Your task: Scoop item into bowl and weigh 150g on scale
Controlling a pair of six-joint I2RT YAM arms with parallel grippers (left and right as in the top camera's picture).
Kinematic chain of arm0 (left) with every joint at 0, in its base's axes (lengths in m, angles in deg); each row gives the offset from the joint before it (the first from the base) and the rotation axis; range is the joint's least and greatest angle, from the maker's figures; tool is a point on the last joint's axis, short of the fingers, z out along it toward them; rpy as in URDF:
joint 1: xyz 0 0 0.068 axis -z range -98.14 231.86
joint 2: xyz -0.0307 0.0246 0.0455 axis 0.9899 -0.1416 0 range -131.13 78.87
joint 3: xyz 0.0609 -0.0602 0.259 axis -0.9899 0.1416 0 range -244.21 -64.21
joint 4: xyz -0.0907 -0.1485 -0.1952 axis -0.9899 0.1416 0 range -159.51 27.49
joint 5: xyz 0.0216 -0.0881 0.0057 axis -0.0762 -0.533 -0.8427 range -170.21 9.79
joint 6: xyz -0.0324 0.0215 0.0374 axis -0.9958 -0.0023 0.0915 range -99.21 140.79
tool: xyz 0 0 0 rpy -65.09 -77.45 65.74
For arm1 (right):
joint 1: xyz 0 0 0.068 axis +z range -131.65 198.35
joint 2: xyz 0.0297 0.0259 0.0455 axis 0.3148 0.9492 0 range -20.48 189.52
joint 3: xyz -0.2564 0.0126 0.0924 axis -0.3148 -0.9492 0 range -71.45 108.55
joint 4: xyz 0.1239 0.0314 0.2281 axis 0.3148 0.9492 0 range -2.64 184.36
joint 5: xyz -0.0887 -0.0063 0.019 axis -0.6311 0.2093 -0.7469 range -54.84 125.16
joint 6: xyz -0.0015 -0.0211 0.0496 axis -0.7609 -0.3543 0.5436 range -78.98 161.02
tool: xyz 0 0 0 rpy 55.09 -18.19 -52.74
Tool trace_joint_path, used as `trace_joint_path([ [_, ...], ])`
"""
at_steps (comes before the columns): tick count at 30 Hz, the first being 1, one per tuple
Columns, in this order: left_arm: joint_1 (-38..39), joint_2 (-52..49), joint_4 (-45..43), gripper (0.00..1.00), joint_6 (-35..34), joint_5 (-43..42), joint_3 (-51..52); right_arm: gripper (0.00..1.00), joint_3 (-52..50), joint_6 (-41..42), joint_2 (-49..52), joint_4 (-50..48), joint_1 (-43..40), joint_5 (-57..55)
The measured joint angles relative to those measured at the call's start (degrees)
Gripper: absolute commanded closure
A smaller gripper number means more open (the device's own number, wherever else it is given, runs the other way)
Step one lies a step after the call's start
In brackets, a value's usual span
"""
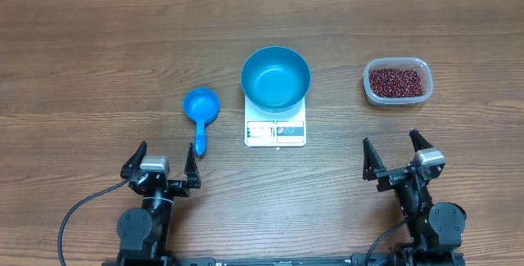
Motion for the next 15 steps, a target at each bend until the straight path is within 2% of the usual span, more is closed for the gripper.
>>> trace_joint_path([
  [3, 0.00, 0.00, 3.54, 0.01, -2.82, -0.39, -4.50, 0.00, 0.00, 0.00, 0.00, 0.04, 0.00, -0.02],
  [8, 0.00, -2.12, 13.77, 0.00, -5.33, -0.66, -17.79, 0.00, 0.00, 0.00, 0.00, 0.00, -0.02, 0.00],
  [13, 0.00, -10.49, 23.80, 0.00, -5.73, -1.79, -31.15, 0.00, 0.00, 0.00, 0.00, 0.00, -0.02, 0.00],
  [15, 0.00, -17.79, 28.72, 0.00, -5.84, -2.93, -39.45, 0.00, 0.00, 0.00, 0.00, 0.00, 0.00, -0.02],
])
